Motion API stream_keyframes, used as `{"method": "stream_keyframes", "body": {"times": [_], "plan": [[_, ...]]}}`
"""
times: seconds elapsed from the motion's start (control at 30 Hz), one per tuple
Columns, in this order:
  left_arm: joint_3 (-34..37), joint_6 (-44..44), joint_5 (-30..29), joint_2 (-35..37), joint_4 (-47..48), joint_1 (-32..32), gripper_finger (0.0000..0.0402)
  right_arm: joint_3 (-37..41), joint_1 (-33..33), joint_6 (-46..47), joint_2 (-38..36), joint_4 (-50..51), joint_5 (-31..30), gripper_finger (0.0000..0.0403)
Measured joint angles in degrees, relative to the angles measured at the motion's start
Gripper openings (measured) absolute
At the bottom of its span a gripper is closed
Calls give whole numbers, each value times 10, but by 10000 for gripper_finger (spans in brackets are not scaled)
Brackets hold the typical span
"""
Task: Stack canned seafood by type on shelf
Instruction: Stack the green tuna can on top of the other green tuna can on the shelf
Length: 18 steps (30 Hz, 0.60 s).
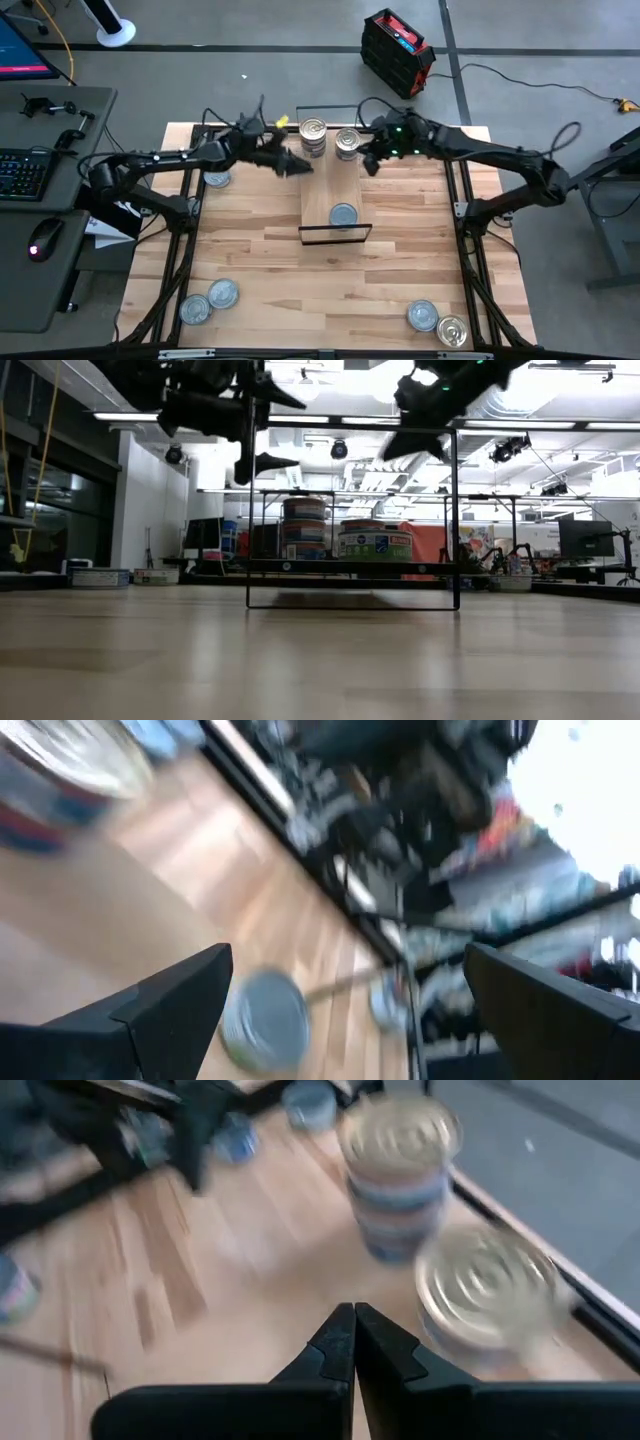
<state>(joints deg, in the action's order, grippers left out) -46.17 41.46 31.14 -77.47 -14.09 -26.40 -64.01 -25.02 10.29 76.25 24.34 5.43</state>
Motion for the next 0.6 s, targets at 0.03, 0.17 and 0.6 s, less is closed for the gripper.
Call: {"method": "stream_keyframes", "body": {"times": [0.03, 0.17, 0.6], "plan": [[0, -8, 0, 0, 8, 15, 390, 1, -4, -5, -11, 31, 0, 0], [0, -26, -23, 0, 9, 75, 390, 53, -9, 12, -79, 95, 15, 0], [0, 40, -362, 56, 28, 302, 390, 337, 130, 206, -388, -23, 45, 0]]}}
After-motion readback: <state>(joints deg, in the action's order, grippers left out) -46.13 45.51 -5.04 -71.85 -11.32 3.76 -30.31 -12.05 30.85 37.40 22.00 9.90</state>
